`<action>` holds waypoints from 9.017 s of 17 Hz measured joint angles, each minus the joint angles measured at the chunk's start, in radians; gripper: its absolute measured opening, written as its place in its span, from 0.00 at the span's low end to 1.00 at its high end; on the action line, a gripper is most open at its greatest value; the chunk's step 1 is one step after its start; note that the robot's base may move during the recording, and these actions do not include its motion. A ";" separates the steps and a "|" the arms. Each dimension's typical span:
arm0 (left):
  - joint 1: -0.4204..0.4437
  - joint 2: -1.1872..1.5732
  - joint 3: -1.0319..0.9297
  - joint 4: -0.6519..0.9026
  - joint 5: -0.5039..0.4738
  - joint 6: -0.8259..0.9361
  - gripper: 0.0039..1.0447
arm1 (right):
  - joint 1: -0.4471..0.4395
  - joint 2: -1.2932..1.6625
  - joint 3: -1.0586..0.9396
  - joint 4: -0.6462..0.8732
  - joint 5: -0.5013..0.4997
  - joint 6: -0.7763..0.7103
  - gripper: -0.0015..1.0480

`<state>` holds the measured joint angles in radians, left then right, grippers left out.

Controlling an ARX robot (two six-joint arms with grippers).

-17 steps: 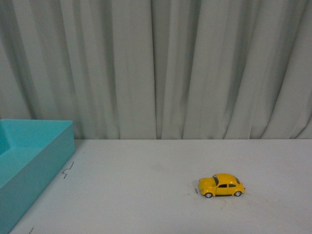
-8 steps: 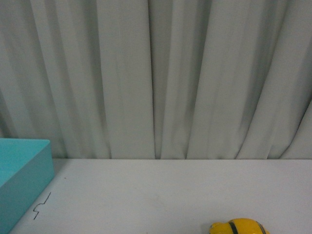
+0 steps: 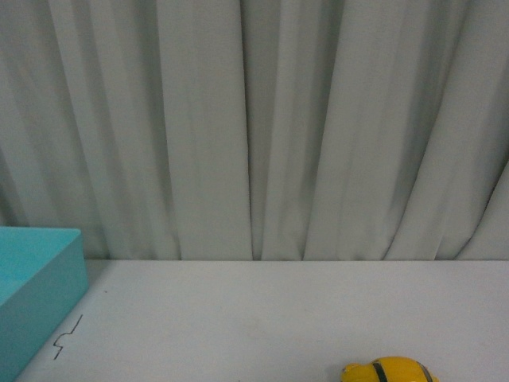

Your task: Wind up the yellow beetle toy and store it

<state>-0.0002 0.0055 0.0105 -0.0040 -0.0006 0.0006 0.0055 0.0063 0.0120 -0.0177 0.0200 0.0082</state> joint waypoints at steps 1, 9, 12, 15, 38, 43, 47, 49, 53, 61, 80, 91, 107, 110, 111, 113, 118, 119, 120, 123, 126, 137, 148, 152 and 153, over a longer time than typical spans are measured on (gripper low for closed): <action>0.000 0.000 0.000 0.000 -0.001 0.000 0.94 | 0.023 0.068 0.007 0.006 0.127 0.086 0.94; 0.000 0.000 0.000 0.001 -0.002 0.000 0.94 | -0.482 1.001 0.089 0.895 -0.183 0.198 0.94; 0.000 0.000 0.000 0.001 0.000 0.000 0.94 | -0.402 1.360 0.305 1.098 -0.230 0.172 0.94; 0.000 0.000 0.000 0.000 0.000 0.000 0.94 | -0.283 1.676 0.586 1.078 -0.345 0.103 0.94; 0.000 0.000 0.000 0.000 0.000 0.000 0.94 | -0.090 2.238 1.371 -0.638 -0.844 -1.675 0.94; 0.000 0.000 0.000 0.000 0.000 0.000 0.94 | -0.057 2.285 1.419 -0.642 -0.790 -1.707 0.94; 0.000 0.000 0.000 0.000 0.000 0.000 0.94 | -0.023 2.303 1.422 -0.592 -0.780 -1.671 0.94; 0.000 0.000 0.000 0.000 0.000 0.000 0.94 | 0.001 2.303 1.419 -0.573 -0.780 -1.635 0.94; 0.000 0.000 0.000 0.000 0.000 0.000 0.94 | 0.015 2.303 1.405 -0.548 -0.776 -1.571 0.67; 0.000 0.000 0.000 0.000 0.000 0.000 0.94 | 0.029 2.296 1.381 -0.533 -0.755 -1.537 0.40; 0.000 0.000 0.000 0.000 0.000 0.000 0.94 | -0.147 2.236 1.209 -0.512 -0.776 -1.658 0.40; 0.000 0.000 0.000 0.000 0.000 0.000 0.94 | -0.317 2.200 1.152 -0.650 -0.750 -1.759 0.42; 0.000 0.000 0.000 0.000 0.000 0.000 0.94 | -0.334 2.217 1.153 -0.613 -0.702 -1.756 0.94; 0.000 0.000 0.000 0.000 0.000 0.000 0.94 | -0.332 2.217 1.153 -0.585 -0.715 -1.752 0.94; 0.000 0.000 0.000 0.000 0.000 0.000 0.94 | -0.325 2.215 1.155 -0.571 -0.729 -1.752 0.94; 0.000 0.000 0.000 0.000 0.000 0.000 0.94 | -0.304 2.182 1.174 -0.546 -0.776 -1.752 0.94; 0.000 0.000 0.000 0.001 0.000 0.000 0.94 | -0.267 1.997 1.300 -0.544 -0.898 -1.732 0.94; 0.000 0.000 0.000 0.000 0.000 0.000 0.94 | -0.267 1.979 1.310 -0.550 -0.908 -1.716 0.94; 0.000 0.000 0.000 0.000 0.000 0.000 0.94 | -0.267 1.967 1.313 -0.549 -0.907 -1.711 0.94; 0.000 0.000 0.000 0.000 0.000 0.000 0.94 | -0.208 1.872 0.992 0.219 -0.508 -1.310 0.77; 0.000 0.000 0.000 0.001 -0.001 0.000 0.94 | -0.122 1.715 0.549 0.943 -0.172 -0.560 0.47; 0.000 0.000 0.000 0.000 0.000 0.000 0.94 | -0.006 1.142 0.094 1.033 -0.021 -0.026 0.02; 0.000 0.000 0.000 0.000 0.000 0.000 0.94 | -0.006 0.628 -0.001 0.630 -0.021 -0.023 0.02; 0.000 0.000 0.000 0.000 0.000 0.000 0.94 | -0.006 0.462 -0.001 0.483 -0.021 -0.023 0.02; 0.000 0.000 0.000 0.000 0.000 0.000 0.94 | -0.006 0.429 -0.002 0.449 -0.021 -0.023 0.02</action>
<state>-0.0002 0.0055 0.0105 -0.0036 -0.0010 0.0006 -0.0002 0.4355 0.0105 0.4316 -0.0006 -0.0151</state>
